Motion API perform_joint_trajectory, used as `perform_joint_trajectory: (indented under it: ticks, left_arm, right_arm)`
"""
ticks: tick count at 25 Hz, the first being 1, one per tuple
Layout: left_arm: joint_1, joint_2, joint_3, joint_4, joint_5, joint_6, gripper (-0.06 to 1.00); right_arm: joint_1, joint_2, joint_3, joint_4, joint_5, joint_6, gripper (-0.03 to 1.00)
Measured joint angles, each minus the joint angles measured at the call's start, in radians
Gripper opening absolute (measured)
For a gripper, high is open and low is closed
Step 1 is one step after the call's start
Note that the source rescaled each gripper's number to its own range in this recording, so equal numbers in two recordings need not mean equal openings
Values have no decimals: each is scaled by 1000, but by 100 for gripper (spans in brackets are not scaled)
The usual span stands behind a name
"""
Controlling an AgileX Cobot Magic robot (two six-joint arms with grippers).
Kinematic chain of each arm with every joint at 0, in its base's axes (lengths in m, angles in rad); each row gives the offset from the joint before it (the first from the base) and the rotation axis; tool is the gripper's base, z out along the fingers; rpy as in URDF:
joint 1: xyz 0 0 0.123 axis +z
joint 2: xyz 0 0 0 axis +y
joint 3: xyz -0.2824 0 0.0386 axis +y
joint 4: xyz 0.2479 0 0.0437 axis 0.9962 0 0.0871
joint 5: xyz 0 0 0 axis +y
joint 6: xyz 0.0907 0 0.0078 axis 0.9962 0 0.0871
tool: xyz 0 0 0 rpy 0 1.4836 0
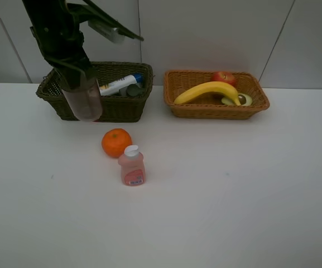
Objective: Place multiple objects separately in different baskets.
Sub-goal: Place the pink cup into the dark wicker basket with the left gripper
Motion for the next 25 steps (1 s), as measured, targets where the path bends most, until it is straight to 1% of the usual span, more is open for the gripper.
perform_joint_trajectory:
  ticks: [6,9,13,15,19,25]
  left_arm:
    - [69,0,-99,8,1,2,0]
    - [97,0,-120,55,1,3,0]
    - [127,4,-120,142,-11,3,0]
    - [137,14,-121,180,-50,3,0]
    - [141,49,-122,217,-159,5,0]
    - [142,119,-122,239,-302,6,0]
  right_arm:
    - [0,0,0,0,0,0,81]
    - [0,0,0,0,0,0,81]
    - [0,0,0,0,0,0,81]
    - [0,0,0,0,0,0,81]
    - [0,0,0,-1,0,0,81]
    - [0,0,0,-1,0,0,81]
